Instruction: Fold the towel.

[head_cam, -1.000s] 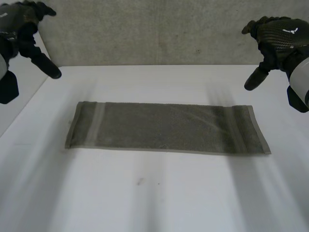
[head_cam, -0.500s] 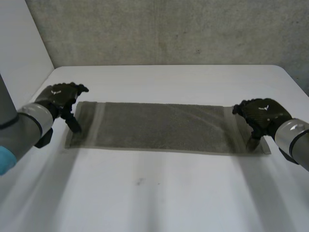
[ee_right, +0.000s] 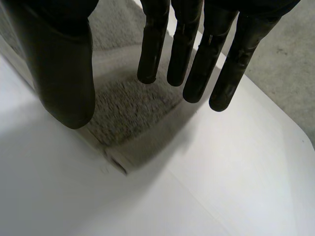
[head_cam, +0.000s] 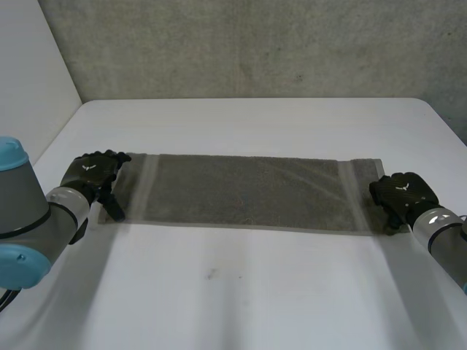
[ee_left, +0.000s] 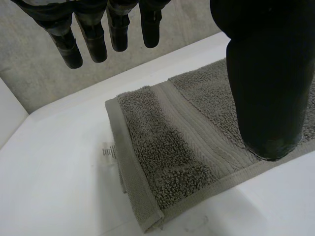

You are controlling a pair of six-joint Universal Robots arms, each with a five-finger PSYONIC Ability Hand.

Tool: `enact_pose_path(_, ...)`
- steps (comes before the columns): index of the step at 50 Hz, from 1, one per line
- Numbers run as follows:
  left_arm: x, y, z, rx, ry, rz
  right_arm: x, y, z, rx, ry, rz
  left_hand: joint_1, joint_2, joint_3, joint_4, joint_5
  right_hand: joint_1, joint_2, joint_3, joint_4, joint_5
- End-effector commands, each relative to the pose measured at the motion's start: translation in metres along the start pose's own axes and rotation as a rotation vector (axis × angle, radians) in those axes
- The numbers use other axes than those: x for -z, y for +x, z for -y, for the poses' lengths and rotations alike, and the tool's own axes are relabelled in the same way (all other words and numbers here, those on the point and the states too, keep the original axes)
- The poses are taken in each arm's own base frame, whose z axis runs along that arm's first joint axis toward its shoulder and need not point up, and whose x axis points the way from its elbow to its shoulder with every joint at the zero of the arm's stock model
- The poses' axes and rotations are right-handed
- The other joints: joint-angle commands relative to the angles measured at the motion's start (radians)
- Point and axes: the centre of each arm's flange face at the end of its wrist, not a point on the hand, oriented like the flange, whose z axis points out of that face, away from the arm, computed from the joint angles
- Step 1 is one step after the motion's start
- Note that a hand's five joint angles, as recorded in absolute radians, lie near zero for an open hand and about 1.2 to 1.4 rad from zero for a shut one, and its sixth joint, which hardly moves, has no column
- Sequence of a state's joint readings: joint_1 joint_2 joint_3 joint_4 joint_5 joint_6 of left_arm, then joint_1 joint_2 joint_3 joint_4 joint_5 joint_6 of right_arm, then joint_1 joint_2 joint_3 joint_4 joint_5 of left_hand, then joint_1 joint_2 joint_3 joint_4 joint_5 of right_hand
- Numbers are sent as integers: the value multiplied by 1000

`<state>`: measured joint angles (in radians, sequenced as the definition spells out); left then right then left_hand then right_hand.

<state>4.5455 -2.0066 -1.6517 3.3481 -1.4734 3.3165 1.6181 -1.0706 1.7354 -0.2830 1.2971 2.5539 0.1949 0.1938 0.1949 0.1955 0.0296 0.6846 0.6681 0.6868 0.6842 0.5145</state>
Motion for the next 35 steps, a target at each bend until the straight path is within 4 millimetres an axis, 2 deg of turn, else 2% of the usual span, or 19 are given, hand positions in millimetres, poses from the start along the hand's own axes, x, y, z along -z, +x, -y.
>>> enact_pose_path(1, 0, 0, -1, -1, 8, 2, -7, 6, -10, 31, -25, -11, 13, 14, 13, 12, 4, 34, 51, 32, 35, 30)
enact_pose_path(11, 0, 1, -3, -2, 3, 1, -15, 9, -16, 32, -21, -22, 10, 11, 10, 9, 1, 96, 113, 94, 97, 92)
enact_pose_path(14, 0, 1, -3, 0, 3, 1, -16, 9, -16, 30, -20, -21, 10, 11, 10, 9, 1, 193, 210, 191, 193, 189)
enact_pose_path(15, 0, 1, -3, -2, 3, 1, -17, 9, -16, 31, -18, -21, 10, 11, 10, 9, 1, 327, 343, 325, 327, 322)
enact_pose_path(16, 0, 1, -3, -2, 2, -2, -17, 9, -16, 31, -18, -21, 10, 11, 10, 9, 1, 328, 345, 326, 328, 324)
enact_pose_path(18, 0, 1, -3, -2, 2, -2, -18, 10, -15, 29, -10, -22, 10, 11, 10, 9, 1, 635, 651, 633, 635, 630)
enact_pose_path(20, 0, 1, -3, -2, 2, -2, -18, 10, -14, 30, 0, -14, 10, 11, 10, 9, 1, 711, 727, 709, 711, 707)
enact_pose_path(27, 0, 1, -3, -2, 1, -4, -16, 7, -8, 24, 37, 27, 10, 11, 10, 9, 1, 712, 728, 709, 712, 707)
enact_pose_path(35, 0, 2, -5, -3, -3, -8, -3, 14, 11, -12, 85, -1, 16, 17, 16, 15, 6, 712, 728, 709, 712, 707)
